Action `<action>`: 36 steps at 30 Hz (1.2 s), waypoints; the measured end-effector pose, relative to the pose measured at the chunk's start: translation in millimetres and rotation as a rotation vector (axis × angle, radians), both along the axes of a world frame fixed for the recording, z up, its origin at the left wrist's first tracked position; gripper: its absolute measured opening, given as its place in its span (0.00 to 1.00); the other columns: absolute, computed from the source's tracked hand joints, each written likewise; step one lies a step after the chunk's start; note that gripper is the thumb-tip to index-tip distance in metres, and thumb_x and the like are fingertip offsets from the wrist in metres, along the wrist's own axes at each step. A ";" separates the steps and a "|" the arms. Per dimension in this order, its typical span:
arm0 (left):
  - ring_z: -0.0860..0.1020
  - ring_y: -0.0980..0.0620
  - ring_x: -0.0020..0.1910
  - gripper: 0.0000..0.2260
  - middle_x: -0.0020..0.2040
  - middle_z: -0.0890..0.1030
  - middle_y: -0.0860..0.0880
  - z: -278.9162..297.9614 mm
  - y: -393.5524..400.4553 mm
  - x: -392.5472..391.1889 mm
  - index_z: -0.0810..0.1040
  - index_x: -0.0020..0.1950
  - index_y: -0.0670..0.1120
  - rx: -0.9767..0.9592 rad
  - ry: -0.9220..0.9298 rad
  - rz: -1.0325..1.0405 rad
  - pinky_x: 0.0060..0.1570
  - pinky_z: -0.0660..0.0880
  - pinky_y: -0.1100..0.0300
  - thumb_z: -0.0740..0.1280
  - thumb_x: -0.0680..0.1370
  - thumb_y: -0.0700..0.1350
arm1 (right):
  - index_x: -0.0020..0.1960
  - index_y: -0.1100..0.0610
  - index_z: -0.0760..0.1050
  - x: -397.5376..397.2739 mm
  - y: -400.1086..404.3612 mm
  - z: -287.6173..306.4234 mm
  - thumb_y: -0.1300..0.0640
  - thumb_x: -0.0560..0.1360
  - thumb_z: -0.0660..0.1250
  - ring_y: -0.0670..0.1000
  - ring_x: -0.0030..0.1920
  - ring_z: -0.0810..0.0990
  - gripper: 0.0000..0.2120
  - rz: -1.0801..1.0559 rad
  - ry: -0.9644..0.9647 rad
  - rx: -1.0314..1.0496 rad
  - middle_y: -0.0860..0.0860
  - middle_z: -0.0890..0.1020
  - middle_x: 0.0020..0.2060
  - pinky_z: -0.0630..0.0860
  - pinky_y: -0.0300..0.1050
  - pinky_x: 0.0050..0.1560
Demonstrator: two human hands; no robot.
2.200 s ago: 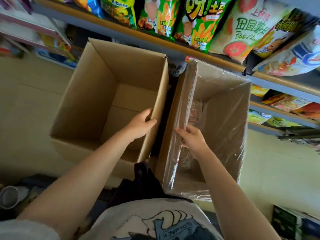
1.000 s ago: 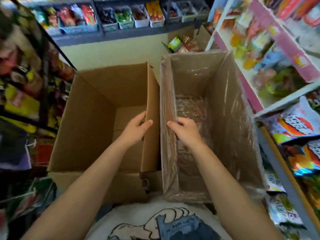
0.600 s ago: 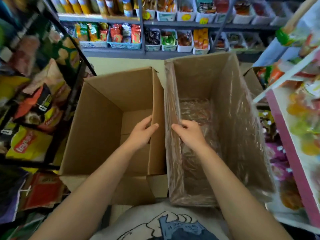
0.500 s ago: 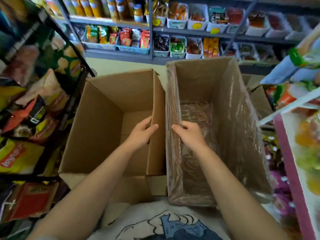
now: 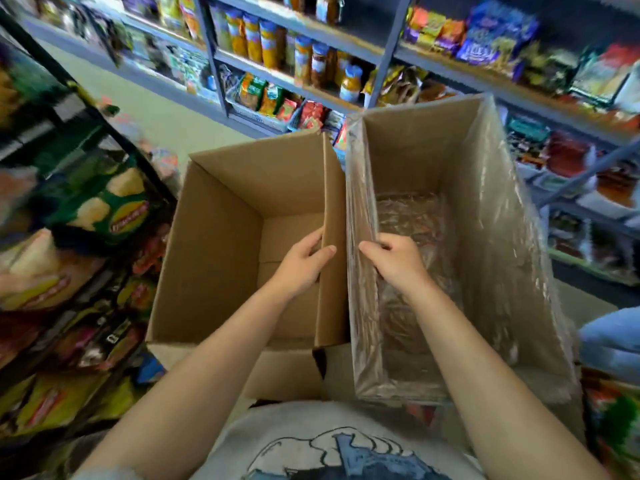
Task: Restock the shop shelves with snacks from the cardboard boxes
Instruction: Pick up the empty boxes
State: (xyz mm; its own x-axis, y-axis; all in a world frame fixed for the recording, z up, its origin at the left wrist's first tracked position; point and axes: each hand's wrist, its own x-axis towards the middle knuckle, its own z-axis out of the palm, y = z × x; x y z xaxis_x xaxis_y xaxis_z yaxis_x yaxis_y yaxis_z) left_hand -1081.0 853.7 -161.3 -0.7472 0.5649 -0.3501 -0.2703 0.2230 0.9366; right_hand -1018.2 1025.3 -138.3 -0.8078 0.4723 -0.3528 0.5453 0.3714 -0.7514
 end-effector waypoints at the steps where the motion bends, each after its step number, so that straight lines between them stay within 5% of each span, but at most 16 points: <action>1: 0.81 0.60 0.49 0.17 0.58 0.82 0.52 -2.3 13.0 -22.0 0.73 0.72 0.53 0.008 -0.011 0.023 0.45 0.76 0.67 0.63 0.83 0.43 | 0.52 0.64 0.80 -24.4 14.1 -0.4 0.43 0.72 0.67 0.58 0.46 0.84 0.23 0.013 0.003 0.008 0.59 0.85 0.43 0.80 0.59 0.53; 5: 0.79 0.52 0.42 0.16 0.49 0.82 0.49 2.0 61.2 -107.3 0.74 0.70 0.52 0.044 -0.088 0.122 0.36 0.74 0.61 0.62 0.83 0.41 | 0.45 0.65 0.79 -117.3 65.7 9.3 0.44 0.72 0.67 0.57 0.37 0.81 0.22 0.088 -0.043 0.055 0.58 0.81 0.34 0.76 0.49 0.42; 10: 0.79 0.62 0.33 0.16 0.39 0.82 0.57 12.8 110.8 -205.3 0.74 0.70 0.52 0.018 -0.122 0.214 0.28 0.73 0.67 0.62 0.83 0.42 | 0.34 0.60 0.72 -227.2 114.4 22.8 0.48 0.73 0.67 0.48 0.28 0.68 0.17 0.149 -0.054 0.055 0.46 0.67 0.23 0.63 0.45 0.36; 16: 0.83 0.57 0.38 0.17 0.44 0.85 0.55 5.4 152.2 -322.2 0.73 0.71 0.57 -0.064 -0.099 0.382 0.35 0.76 0.63 0.63 0.83 0.46 | 0.36 0.56 0.78 -365.1 155.8 9.0 0.48 0.76 0.67 0.51 0.33 0.76 0.14 0.327 -0.041 -0.002 0.51 0.77 0.28 0.71 0.46 0.38; 21: 0.84 0.55 0.48 0.18 0.53 0.85 0.52 9.6 179.5 -404.9 0.71 0.73 0.55 -0.121 -0.125 0.608 0.46 0.81 0.56 0.63 0.83 0.47 | 0.46 0.53 0.83 -483.1 180.5 -2.3 0.46 0.76 0.67 0.50 0.43 0.82 0.12 0.521 -0.059 -0.075 0.51 0.85 0.39 0.79 0.50 0.50; 25: 0.83 0.62 0.43 0.17 0.52 0.82 0.58 15.7 185.2 -460.9 0.70 0.73 0.57 -0.137 -0.115 0.764 0.34 0.76 0.69 0.63 0.83 0.48 | 0.48 0.50 0.82 -572.6 177.7 -5.6 0.43 0.76 0.67 0.48 0.46 0.82 0.12 0.685 -0.060 -0.112 0.46 0.84 0.42 0.80 0.47 0.49; 29: 0.82 0.63 0.39 0.17 0.50 0.82 0.56 14.1 172.2 -507.4 0.70 0.71 0.58 -0.150 -0.103 0.890 0.30 0.73 0.70 0.63 0.83 0.47 | 0.49 0.52 0.83 -641.7 154.1 -19.1 0.43 0.74 0.68 0.48 0.46 0.82 0.13 0.844 -0.076 -0.107 0.45 0.84 0.42 0.76 0.43 0.44; 34: 0.84 0.55 0.41 0.17 0.49 0.85 0.50 -11.9 134.6 -581.4 0.74 0.72 0.54 -0.151 -0.132 0.979 0.33 0.78 0.62 0.63 0.82 0.46 | 0.51 0.52 0.84 -734.2 104.4 -41.6 0.44 0.75 0.67 0.48 0.47 0.82 0.14 0.968 -0.106 -0.075 0.46 0.84 0.44 0.79 0.45 0.50; 36: 0.84 0.55 0.41 0.15 0.47 0.85 0.52 -22.7 115.1 -613.3 0.76 0.68 0.57 -0.139 -0.143 1.008 0.32 0.77 0.63 0.63 0.82 0.46 | 0.45 0.49 0.84 -770.9 82.6 -50.7 0.44 0.74 0.68 0.47 0.44 0.81 0.10 0.985 -0.115 -0.048 0.42 0.83 0.38 0.77 0.45 0.48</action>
